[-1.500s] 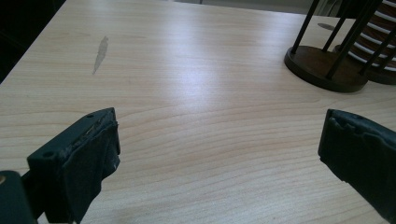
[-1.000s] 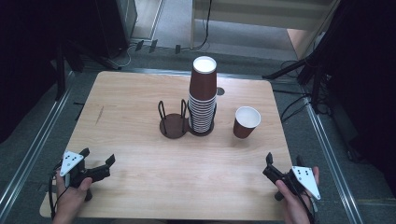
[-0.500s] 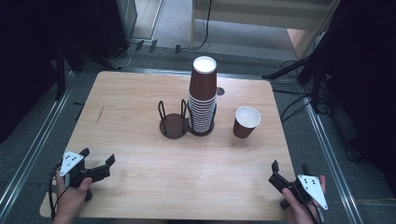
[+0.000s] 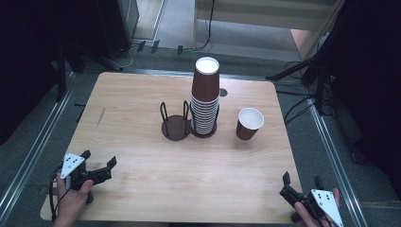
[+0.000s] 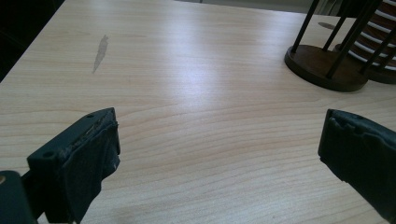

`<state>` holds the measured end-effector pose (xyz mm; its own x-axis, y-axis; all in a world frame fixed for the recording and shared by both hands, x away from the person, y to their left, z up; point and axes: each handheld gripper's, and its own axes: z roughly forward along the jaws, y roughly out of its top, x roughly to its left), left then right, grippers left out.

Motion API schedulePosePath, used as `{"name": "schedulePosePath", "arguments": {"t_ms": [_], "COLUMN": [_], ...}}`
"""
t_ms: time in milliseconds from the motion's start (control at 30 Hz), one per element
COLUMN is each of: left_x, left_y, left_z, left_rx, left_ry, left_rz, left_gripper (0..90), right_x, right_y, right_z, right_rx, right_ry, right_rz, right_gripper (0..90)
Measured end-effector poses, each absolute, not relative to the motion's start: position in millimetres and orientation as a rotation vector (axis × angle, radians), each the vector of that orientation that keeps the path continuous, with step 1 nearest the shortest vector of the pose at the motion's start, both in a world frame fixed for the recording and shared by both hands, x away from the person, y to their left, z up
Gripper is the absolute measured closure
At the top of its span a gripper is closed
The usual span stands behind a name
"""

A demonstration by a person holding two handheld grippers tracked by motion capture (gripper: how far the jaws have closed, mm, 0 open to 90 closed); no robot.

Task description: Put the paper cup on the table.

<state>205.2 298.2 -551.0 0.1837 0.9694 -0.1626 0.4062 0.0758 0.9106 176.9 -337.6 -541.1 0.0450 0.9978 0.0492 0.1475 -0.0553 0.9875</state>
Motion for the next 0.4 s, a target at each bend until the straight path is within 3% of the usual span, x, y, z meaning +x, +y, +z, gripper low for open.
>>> {"name": "schedulePosePath", "arguments": {"t_ms": [400], "left_x": [206.1], "left_y": [297.2], "left_z": [-551.1], "left_rx": [1.503], "left_ry": [1.393], "left_rz": [0.734], "left_gripper": [0.0], "right_x": [171.6], "right_y": [-336.8], "right_z": [-539.5], "right_rx": [1.315], "right_ry": [1.269], "right_rz": [1.136], "right_gripper": [0.0]}}
